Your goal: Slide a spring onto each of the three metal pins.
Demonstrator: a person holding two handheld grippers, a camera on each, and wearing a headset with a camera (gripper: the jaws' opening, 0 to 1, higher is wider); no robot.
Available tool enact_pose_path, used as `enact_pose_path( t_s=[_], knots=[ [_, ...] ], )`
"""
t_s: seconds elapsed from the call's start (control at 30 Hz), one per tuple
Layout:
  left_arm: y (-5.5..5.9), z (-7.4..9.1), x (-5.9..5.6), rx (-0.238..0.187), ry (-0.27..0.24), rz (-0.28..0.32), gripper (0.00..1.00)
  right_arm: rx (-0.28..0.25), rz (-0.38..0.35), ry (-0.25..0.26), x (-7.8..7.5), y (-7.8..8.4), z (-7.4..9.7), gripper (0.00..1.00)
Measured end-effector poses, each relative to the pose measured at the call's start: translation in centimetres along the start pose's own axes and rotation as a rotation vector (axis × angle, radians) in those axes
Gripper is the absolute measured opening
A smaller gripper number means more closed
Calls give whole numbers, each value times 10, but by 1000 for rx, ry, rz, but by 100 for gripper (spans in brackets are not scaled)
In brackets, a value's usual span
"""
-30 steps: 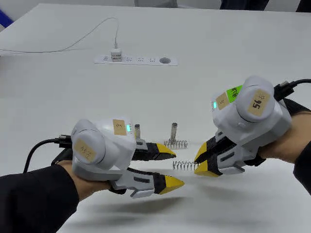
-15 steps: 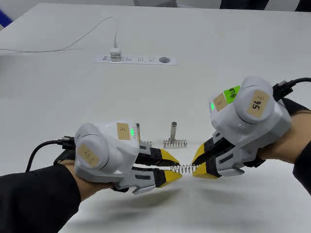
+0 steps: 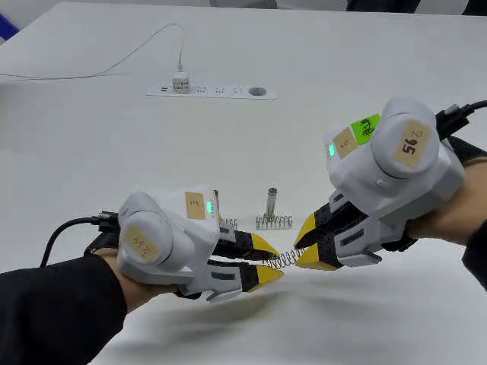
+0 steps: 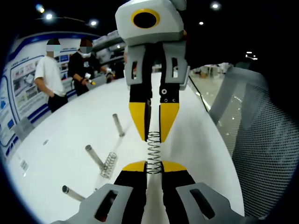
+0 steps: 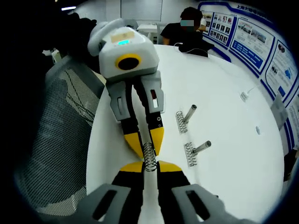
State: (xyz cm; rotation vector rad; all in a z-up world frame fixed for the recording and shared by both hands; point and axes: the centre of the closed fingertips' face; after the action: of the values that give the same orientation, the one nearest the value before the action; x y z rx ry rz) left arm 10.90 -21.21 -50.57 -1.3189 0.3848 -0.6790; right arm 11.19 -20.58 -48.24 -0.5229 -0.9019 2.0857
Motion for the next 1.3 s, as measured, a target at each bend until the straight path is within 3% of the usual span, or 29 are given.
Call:
enact_pose_path(
  t_s=[0.53, 0.73, 1.3],
  knots=[
    [-3, -2, 0, -13, -2, 8, 11, -46, 22, 6, 2, -23, -4, 12],
    [-3, -2, -2, -18, 3, 6, 11, -40, -4, 11, 2, -20, -4, 16],
    [-11, -3, -2, -47, -4, 3, 11, -30, -36, -11, 6, -13, -10, 13]
  ],
)
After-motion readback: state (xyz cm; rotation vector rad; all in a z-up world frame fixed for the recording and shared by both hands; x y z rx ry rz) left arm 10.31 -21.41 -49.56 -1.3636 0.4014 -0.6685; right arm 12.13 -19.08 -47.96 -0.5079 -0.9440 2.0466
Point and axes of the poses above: the centre of the closed fingertips' face, and the gripper's own axes: z roughly backward along the fingers, x roughly to its left, y roughly out of its underside, and after that the axes turned 15 degrees about -x, right-handed
